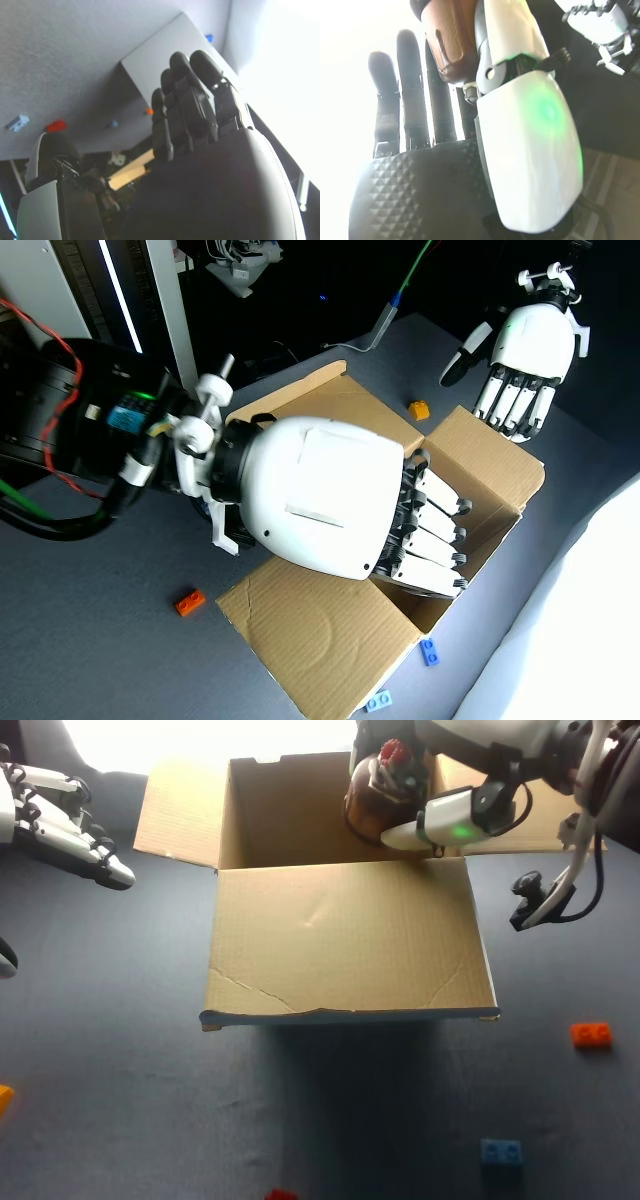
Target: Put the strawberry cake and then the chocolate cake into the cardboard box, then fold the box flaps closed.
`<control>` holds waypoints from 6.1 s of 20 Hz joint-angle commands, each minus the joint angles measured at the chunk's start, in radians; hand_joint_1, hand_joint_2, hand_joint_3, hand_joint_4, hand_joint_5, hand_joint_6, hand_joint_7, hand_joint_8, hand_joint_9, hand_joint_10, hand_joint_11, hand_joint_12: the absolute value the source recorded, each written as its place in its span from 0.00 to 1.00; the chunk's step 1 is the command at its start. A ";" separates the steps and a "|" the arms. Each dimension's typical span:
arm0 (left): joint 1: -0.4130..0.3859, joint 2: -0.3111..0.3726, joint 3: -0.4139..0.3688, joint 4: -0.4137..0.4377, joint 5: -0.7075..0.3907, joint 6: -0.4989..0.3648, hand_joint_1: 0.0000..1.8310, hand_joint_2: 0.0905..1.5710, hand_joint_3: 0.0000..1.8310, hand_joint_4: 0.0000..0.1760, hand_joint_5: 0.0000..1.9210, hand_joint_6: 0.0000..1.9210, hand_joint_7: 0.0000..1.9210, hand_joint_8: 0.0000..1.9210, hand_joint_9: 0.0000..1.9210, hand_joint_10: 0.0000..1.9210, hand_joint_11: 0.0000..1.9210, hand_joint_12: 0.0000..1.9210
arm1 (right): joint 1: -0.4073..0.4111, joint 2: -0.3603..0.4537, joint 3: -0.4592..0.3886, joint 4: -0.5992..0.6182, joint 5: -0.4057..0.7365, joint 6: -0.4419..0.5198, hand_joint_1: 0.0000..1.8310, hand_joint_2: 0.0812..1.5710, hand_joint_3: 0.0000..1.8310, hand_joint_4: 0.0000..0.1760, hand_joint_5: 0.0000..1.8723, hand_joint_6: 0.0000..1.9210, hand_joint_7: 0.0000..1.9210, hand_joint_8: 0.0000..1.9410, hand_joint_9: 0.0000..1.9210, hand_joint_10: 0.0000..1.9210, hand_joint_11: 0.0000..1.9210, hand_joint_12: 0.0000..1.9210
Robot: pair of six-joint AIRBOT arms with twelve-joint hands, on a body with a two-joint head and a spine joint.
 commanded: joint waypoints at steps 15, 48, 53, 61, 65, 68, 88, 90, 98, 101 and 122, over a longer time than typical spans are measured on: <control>-0.039 0.009 0.000 -0.080 -0.008 -0.006 0.31 0.63 0.00 0.10 0.14 0.00 0.19 0.00 0.24 0.00 0.00 0.74 | 0.005 -0.013 0.022 -0.031 0.099 0.021 0.31 0.66 0.00 0.00 0.18 0.01 0.29 0.03 0.26 0.24 0.08 0.69; -0.255 0.027 -0.184 -0.012 0.041 -0.099 0.21 0.67 0.00 0.00 0.17 0.00 0.18 0.00 0.20 0.00 0.00 0.62 | -0.105 0.399 -0.071 0.171 0.115 -0.013 0.08 0.63 0.01 0.00 0.05 0.00 0.11 0.00 0.13 0.00 0.00 0.42; -0.235 0.027 -0.240 0.003 0.062 -0.095 0.07 0.68 0.00 0.01 0.17 0.00 0.18 0.00 0.19 0.00 0.00 0.58 | -0.219 0.409 -0.068 0.171 0.173 -0.027 0.00 0.68 0.01 0.00 0.11 0.01 0.17 0.01 0.17 0.01 0.00 0.44; -0.193 0.019 -0.302 0.047 0.142 -0.070 0.06 0.69 0.00 0.03 0.17 0.00 0.19 0.00 0.20 0.00 0.00 0.60 | -0.332 0.383 -0.070 0.165 0.259 -0.038 0.00 0.70 0.01 0.00 0.12 0.00 0.17 0.00 0.18 0.00 0.00 0.45; -0.190 0.011 -0.324 0.065 0.155 -0.068 0.02 0.70 0.00 0.02 0.18 0.00 0.19 0.00 0.21 0.00 0.00 0.59 | -0.426 0.373 -0.081 0.088 0.300 -0.059 0.00 0.70 0.00 0.00 0.11 0.00 0.16 0.00 0.17 0.00 0.00 0.45; -0.180 0.006 -0.336 0.075 0.153 -0.069 0.06 0.70 0.00 0.01 0.19 0.01 0.20 0.00 0.21 0.01 0.00 0.59 | -0.491 0.366 -0.106 -0.029 0.348 -0.059 0.00 0.71 0.00 0.00 0.12 0.00 0.16 0.00 0.18 0.00 0.00 0.47; -0.155 -0.065 -0.337 0.135 0.136 -0.068 0.11 0.71 0.00 0.00 0.19 0.00 0.19 0.00 0.21 0.00 0.00 0.61 | -0.377 0.305 -0.108 -0.096 0.388 -0.061 0.00 0.71 0.00 0.00 0.12 0.00 0.17 0.00 0.18 0.00 0.00 0.49; -0.159 -0.069 -0.328 0.129 0.127 -0.072 0.11 0.71 0.00 0.00 0.18 0.00 0.19 0.00 0.21 0.00 0.00 0.60 | -0.337 0.320 -0.126 -0.097 0.382 -0.060 0.00 0.71 0.00 0.00 0.12 0.00 0.16 0.00 0.18 0.00 0.00 0.48; -0.256 -0.070 -0.281 0.112 0.109 -0.095 0.09 0.71 0.00 0.00 0.18 0.00 0.19 0.00 0.22 0.00 0.00 0.61 | -0.212 0.312 -0.195 -0.118 0.308 -0.068 0.00 0.72 0.00 0.00 0.12 0.00 0.17 0.00 0.18 0.00 0.00 0.49; -0.289 -0.069 -0.248 0.114 0.104 -0.099 0.10 0.71 0.00 0.00 0.19 0.00 0.20 0.00 0.23 0.01 0.00 0.62 | -0.191 0.291 -0.197 -0.118 0.284 -0.070 0.00 0.71 0.00 0.00 0.12 0.00 0.17 0.00 0.18 0.00 0.00 0.49; -0.217 0.155 -0.258 0.189 0.006 -0.172 0.06 0.73 0.00 0.00 0.19 0.00 0.20 0.00 0.23 0.00 0.00 0.65 | -0.160 0.150 -0.128 -0.093 0.154 -0.096 0.00 0.71 0.00 0.00 0.13 0.00 0.17 0.00 0.18 0.00 0.00 0.49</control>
